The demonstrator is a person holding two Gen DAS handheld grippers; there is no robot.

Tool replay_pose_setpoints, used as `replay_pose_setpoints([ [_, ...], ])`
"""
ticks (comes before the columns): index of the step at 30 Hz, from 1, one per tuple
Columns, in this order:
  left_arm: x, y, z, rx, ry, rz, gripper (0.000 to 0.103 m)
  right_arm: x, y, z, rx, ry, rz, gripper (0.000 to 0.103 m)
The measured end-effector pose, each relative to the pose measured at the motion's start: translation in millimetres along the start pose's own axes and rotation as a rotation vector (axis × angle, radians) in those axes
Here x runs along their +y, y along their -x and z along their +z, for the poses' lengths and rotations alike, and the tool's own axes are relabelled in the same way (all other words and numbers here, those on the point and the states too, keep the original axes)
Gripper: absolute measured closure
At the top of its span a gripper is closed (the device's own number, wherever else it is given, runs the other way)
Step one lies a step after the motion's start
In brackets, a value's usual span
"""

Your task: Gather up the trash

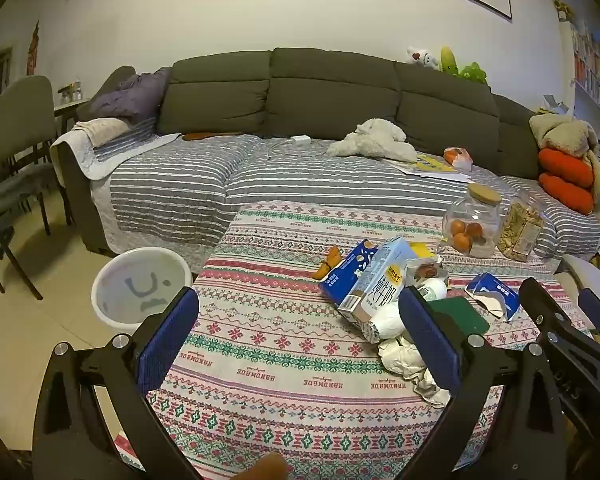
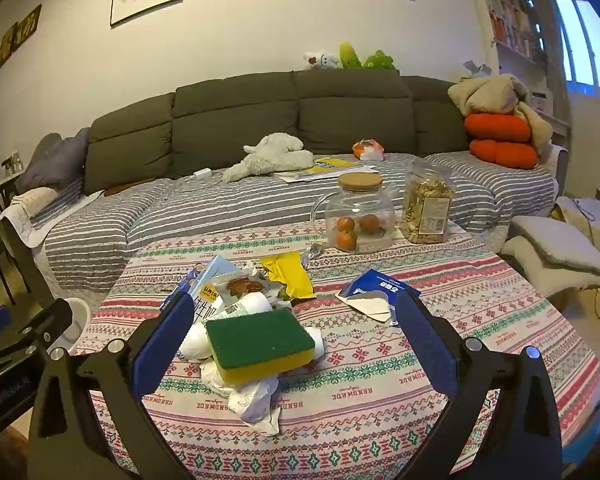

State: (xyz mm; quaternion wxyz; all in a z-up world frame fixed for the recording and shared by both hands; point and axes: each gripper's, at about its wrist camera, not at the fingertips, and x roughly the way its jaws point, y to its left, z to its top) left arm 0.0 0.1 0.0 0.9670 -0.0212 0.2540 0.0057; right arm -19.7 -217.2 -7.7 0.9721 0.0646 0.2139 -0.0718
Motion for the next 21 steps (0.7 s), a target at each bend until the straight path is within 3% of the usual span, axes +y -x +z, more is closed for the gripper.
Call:
replay_pose_setpoints([
  [21, 3.4, -0.9, -5.6, 0.000, -0.001, 0.003, 0.007, -3.4, 2.3, 0.4, 0.001, -0.011, 0.002, 0.005],
])
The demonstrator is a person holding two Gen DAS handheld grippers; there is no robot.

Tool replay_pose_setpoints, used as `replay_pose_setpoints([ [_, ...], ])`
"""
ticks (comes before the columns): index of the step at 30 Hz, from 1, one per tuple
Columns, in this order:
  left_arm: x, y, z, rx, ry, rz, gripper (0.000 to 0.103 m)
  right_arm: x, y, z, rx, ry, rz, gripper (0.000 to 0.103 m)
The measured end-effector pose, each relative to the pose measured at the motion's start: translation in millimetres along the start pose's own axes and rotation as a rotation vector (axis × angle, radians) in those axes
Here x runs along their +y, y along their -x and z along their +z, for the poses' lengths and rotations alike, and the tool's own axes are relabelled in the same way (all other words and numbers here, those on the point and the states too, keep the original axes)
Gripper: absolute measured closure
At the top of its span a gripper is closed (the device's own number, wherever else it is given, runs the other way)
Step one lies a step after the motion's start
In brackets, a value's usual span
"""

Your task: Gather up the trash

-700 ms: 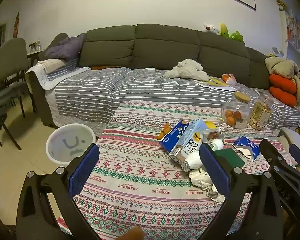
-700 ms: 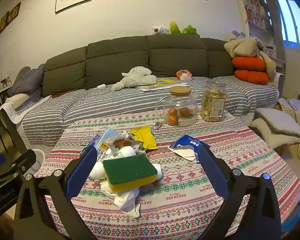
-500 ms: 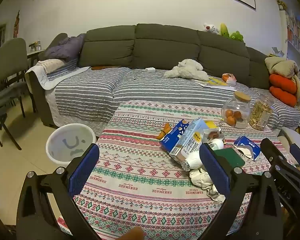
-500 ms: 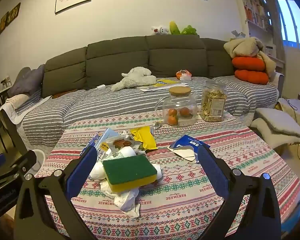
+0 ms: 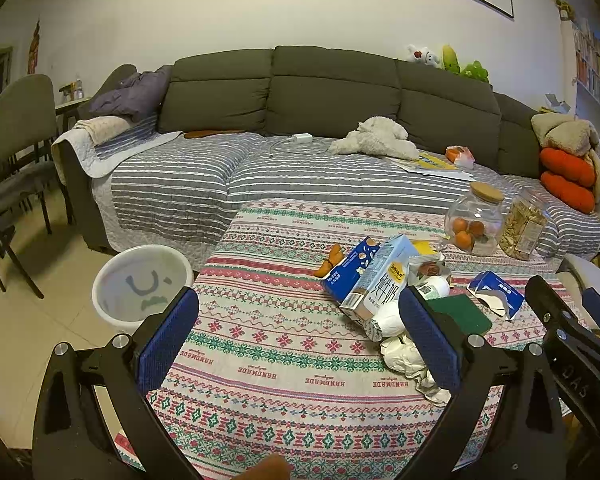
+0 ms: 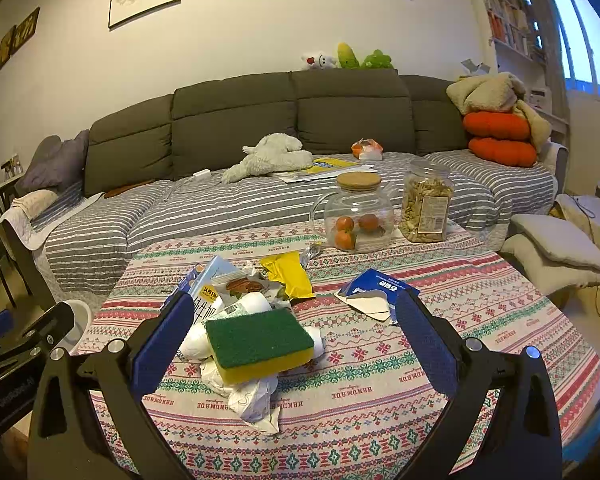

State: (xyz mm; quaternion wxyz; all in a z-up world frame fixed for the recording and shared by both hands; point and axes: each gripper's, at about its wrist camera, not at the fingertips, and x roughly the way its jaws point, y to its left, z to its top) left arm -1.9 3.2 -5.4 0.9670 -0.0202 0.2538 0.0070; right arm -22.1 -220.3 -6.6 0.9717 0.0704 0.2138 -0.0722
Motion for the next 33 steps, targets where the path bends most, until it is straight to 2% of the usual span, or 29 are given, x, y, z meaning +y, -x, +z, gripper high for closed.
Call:
replay_pose_setpoints([
  [12, -0.8, -1.1, 1.6, 0.001, -0.002, 0.006, 0.007, -0.2, -0.7, -0.6, 0.009, -0.001, 0.001, 0.005],
  [26, -0.7, -5.5, 0.3, 0.007, 0.046, -0.013, 0.007, -1.0, -2.3, -2.3, 0.016, -0.003, -0.002, 0.005],
  [33, -3.7, -9.2, -1.7, -0.013, 0.000, 0.007, 0.007, -3.3, -3.9, -2.9, 0.033, -0.004, -0.004, 0.005],
])
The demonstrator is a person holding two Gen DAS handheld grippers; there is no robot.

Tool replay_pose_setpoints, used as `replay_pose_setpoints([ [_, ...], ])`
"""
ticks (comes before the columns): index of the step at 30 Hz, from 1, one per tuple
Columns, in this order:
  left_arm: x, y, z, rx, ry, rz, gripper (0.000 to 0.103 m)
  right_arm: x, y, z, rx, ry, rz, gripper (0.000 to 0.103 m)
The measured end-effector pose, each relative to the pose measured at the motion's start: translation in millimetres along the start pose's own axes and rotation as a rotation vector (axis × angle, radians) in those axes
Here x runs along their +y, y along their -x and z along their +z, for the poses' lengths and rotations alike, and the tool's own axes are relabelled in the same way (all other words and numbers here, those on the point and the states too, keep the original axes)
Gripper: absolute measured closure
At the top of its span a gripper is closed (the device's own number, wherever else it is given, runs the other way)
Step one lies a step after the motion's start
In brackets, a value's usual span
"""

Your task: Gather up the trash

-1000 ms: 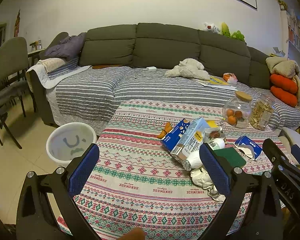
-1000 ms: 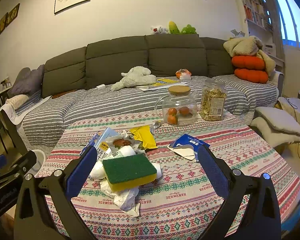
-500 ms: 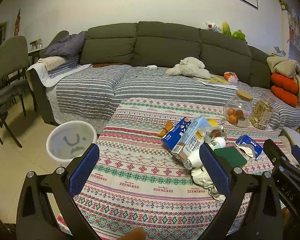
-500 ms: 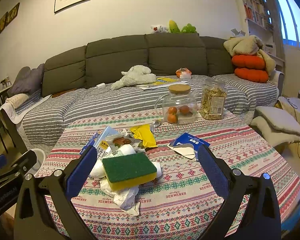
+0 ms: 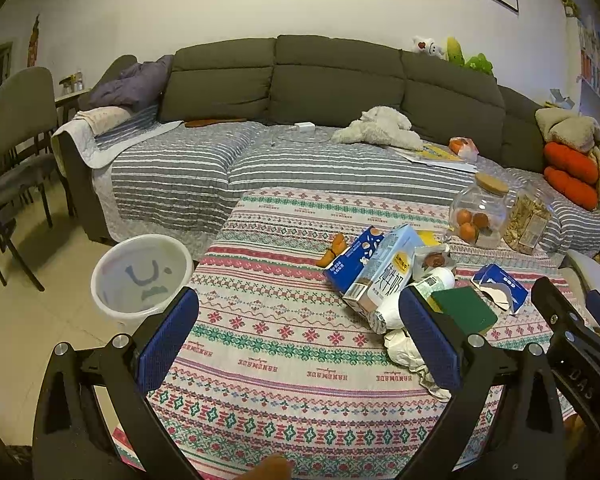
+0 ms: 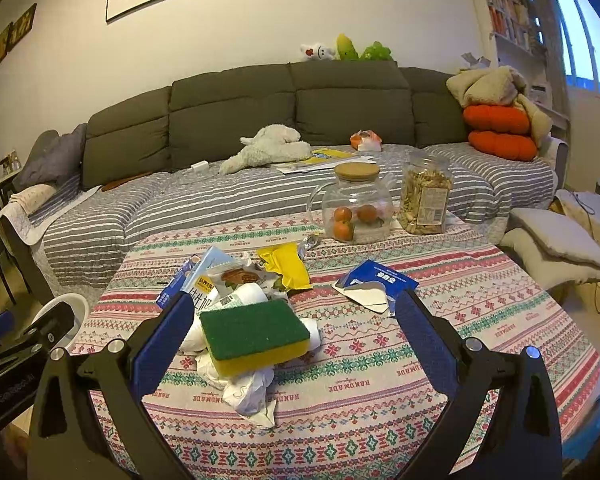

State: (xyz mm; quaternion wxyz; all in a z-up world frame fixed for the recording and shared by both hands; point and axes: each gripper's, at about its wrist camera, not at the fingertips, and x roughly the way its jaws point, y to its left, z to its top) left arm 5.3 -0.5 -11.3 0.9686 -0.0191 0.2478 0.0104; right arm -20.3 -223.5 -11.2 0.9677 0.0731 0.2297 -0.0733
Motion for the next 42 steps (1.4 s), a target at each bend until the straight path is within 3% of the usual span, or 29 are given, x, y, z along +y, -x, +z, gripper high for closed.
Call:
replay_pose_setpoints([
  [6, -9, -14, 8, 0.049, -0.046, -0.031, 0.007, -10, -12, 10, 0.078, -0.026, -0.013, 0.005],
  [11, -11, -37, 19, 0.145, 0.004, -0.115, 0.007, -25, -27, 23, 0.158, -0.064, -0.024, 0.005],
  [14, -21, -57, 24, 0.223, -0.017, -0.211, 0.007, -34, -36, 33, 0.200, -0.075, -0.030, 0.005],
  [20, -65, -85, 19, 0.403, -0.240, -0.306, 0.007, -73, -59, 47, 0.292, -0.162, -0.037, 0.005],
  [27, -133, -83, 11, 0.456, -0.569, -0.433, 0.007, -148, -74, 38, 0.367, -0.393, -0.083, 0.005],
  [30, -163, -93, 1, 0.478, -0.687, -0.425, 0.007, -162, -75, 40, 0.377, -0.397, -0.103, 0.005],
  [35, -181, -110, -10, 0.539, -0.792, -0.380, 0.007, -174, -86, 37, 0.445, -0.388, -0.096, 0.005],
  [37, -184, -115, -15, 0.566, -0.816, -0.380, 0.012, -172, -91, 36, 0.465, -0.357, -0.108, 0.005],
  [39, -184, -117, -20, 0.592, -0.839, -0.378, 0.036, -170, -100, 37, 0.478, -0.323, -0.117, 0.005],
  [42, -178, -112, -17, 0.570, -0.807, -0.396, 0.041, -164, -117, 36, 0.508, -0.292, -0.128, 0.005],
])
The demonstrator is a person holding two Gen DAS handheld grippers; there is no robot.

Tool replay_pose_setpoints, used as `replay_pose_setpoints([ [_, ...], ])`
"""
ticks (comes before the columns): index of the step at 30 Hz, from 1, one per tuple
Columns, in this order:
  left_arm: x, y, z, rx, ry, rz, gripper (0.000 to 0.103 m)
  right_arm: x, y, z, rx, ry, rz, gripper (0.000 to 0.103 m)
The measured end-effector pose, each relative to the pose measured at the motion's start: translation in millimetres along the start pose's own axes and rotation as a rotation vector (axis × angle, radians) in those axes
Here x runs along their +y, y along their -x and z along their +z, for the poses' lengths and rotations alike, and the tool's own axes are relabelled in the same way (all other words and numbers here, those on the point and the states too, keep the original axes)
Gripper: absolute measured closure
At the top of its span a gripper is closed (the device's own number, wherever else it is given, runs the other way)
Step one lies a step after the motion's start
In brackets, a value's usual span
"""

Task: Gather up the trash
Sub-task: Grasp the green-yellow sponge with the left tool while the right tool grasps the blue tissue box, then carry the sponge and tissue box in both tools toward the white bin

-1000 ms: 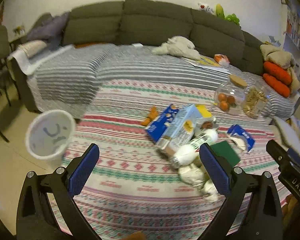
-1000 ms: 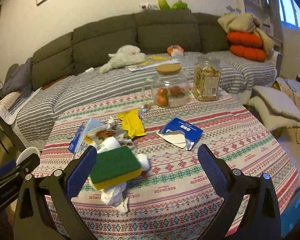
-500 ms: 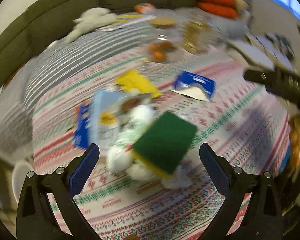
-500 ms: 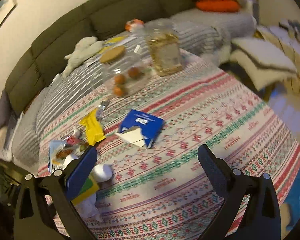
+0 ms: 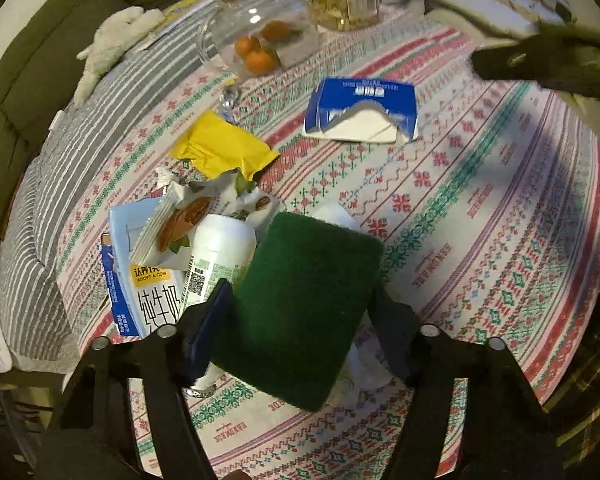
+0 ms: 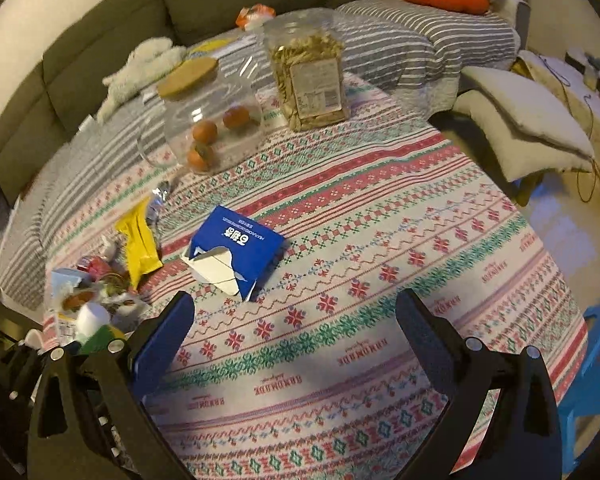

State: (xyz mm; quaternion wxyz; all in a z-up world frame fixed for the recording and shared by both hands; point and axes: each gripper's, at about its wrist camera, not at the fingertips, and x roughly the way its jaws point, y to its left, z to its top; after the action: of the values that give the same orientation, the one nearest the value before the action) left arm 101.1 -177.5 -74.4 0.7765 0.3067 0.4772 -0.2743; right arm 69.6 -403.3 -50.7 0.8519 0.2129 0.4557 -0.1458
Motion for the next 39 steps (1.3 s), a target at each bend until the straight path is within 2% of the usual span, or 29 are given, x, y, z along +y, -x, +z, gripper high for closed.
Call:
replay_pose_setpoints([
  [3, 11, 21, -8, -0.080, 0.064, -0.065, 0.042, 13, -18, 4, 0.046, 0.049, 0.013, 0.005],
  [7, 29, 51, -21, -0.207, 0.184, -0.163, 0.042, 38, -41, 16, 0.055, 0.193, -0.014, 0.006],
  [9, 42, 63, -30, -0.274, 0.244, -0.209, 0.042, 44, -54, 22, 0.072, 0.241, 0.008, 0.006],
  [12, 56, 71, -45, -0.356, 0.310, -0.271, 0.042, 51, -74, 28, 0.089, 0.313, 0.051, 0.006],
  [16, 69, 68, -58, -0.417, 0.367, -0.316, 0.042, 55, -101, 30, 0.095, 0.395, 0.025, 0.007],
  [19, 80, 60, -64, -0.427, 0.402, -0.342, 0.041, 55, -115, 33, 0.109, 0.419, 0.035, 0.010],
  [21, 87, 56, -65, -0.424, 0.414, -0.348, 0.041, 54, -122, 34, 0.122, 0.425, 0.051, 0.019],
  [22, 90, 54, -65, -0.424, 0.422, -0.353, 0.041, 53, -123, 34, 0.116, 0.421, 0.062, 0.019],
  [24, 96, 51, -66, -0.425, 0.443, -0.360, 0.041, 53, -123, 36, 0.101, 0.409, 0.077, 0.034],
  [25, 99, 50, -68, -0.425, 0.452, -0.359, 0.041, 52, -123, 39, 0.098, 0.399, 0.080, 0.038],
  [26, 101, 49, -69, -0.426, 0.461, -0.355, 0.041, 50, -122, 41, 0.096, 0.387, 0.079, 0.051],
  [28, 107, 48, -71, -0.429, 0.484, -0.351, 0.041, 46, -121, 43, 0.099, 0.356, 0.089, 0.051],
  [33, 118, 51, -77, -0.449, 0.537, -0.328, 0.041, 39, -114, 47, 0.075, 0.331, 0.039, 0.051],
  [39, 132, 56, -84, -0.471, 0.590, -0.277, 0.041, 37, -79, 54, -0.020, 0.252, 0.051, 0.051],
])
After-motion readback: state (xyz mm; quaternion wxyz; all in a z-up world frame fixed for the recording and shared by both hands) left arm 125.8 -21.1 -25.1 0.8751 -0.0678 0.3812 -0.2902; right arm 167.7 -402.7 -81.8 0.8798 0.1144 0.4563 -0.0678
